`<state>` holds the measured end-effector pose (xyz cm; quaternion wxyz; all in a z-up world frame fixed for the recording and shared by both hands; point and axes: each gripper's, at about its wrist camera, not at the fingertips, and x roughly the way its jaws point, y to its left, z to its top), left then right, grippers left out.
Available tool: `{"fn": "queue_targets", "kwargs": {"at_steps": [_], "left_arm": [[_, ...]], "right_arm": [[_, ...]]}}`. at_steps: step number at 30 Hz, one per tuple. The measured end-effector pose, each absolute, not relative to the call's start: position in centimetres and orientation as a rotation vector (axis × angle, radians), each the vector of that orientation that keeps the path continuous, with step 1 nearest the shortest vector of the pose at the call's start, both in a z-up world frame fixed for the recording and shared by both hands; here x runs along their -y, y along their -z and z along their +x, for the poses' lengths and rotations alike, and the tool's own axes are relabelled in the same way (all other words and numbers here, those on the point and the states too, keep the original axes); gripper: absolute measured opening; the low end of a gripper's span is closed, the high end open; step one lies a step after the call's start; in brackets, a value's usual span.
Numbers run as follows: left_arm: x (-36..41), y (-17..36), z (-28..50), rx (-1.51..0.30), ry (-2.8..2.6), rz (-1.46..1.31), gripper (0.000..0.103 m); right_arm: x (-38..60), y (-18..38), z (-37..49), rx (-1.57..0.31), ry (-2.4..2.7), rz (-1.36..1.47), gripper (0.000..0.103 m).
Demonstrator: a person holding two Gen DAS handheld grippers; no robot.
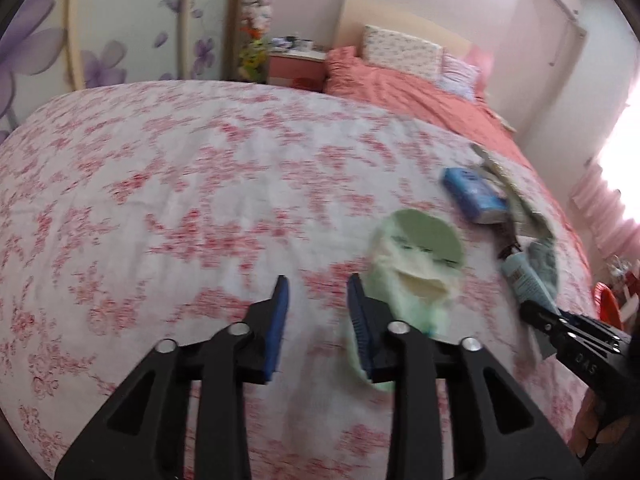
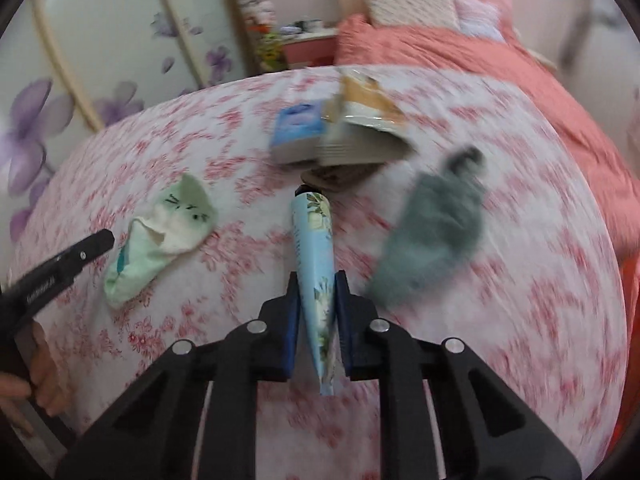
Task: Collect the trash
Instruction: 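Grasp the blue lotion tube with the right gripper while the left approaches the green sock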
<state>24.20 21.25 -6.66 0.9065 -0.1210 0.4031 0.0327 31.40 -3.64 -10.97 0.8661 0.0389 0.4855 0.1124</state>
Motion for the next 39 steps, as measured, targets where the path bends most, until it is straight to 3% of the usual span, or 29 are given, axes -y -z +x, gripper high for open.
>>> {"fn": "queue_targets", "kwargs": {"at_steps": [1,3,5,7,12,15,39], "left_arm": [[-20.7,6.5,24.2,-0.824,-0.052,-0.239,0.051],[-19.4,6.3,24.3,-0.812,-0.032,-0.211,0.059],[-18.1,6.4,24.9,-0.82,-0.01,-0.175,0.063],[-17.2,6.7,25.4,-0.828,-0.007,-0.144,0.066],[-16.1,7.9,26.4,-0.867,-0.034,-0.097,0.066],[-15.9,8.0,26.7,-0.871,-0.054,-0.085,0.066],[-16.7,8.1,26.4,-0.866,-0.071,-0.142,0.068]], "right_arm": [[4.1,10.9,31.0,-1.021,-0.228,0.103,0.017],[4.6,10.9,30.7,-1.016,-0.255,0.153,0.019],[4.3,10.8,30.7,-0.993,-0.258,0.163,0.021],[4.1,10.7,30.9,-0.973,-0.264,0.157,0.031],[3.1,11.0,32.2,-0.967,-0.259,0.125,0.032],[2.8,11.3,32.4,-0.966,-0.248,0.112,0.022],[2.6,11.7,30.9,-0.933,-0.213,-0.003,0.021]]}}
